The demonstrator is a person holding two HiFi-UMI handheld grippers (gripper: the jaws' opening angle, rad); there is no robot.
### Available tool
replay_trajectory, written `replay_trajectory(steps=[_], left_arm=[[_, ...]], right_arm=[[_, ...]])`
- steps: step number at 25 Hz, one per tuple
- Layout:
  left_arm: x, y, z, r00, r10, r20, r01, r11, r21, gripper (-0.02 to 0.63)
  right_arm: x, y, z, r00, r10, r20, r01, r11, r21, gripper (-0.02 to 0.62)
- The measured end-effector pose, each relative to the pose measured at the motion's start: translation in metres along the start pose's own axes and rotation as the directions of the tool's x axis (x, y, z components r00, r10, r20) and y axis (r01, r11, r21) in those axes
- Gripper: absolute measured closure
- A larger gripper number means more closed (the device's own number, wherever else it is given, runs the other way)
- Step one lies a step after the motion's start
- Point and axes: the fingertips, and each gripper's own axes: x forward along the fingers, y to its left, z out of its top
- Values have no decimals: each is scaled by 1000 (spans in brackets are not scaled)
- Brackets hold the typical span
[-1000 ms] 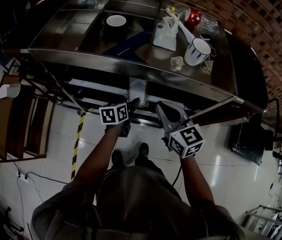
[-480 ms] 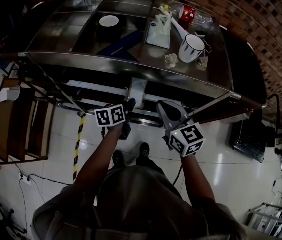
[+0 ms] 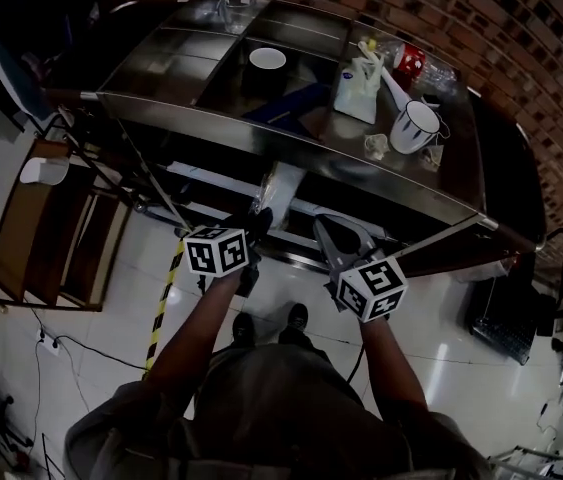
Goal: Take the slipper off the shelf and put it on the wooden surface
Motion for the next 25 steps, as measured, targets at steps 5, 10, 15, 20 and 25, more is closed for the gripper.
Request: replay_trajectory(steps=[5,10,15,20,25], left_arm=[[-27,18,9,999,44,26,-44,999,-3,538],[-65,44,15,988,136,75,-135,991,-14,538],[-125,77,19,942,293,166,-282,956,-84,538],[-174,90,19,866,429,256,-397,902,-168,538],[-229,94,2,749,574,332,-501,818,-285,538]], right_arm=[[22,21,5,998,59,2,-59,998,-11,595],[53,44,10,988,154,8,-154,988,-18,595],[90,91,14,941,338,-3,-338,940,-44,595],[112,135,15,859,510,-31,-511,857,-71,595],[120,172,8,750,658,-65,-661,747,-71,595]])
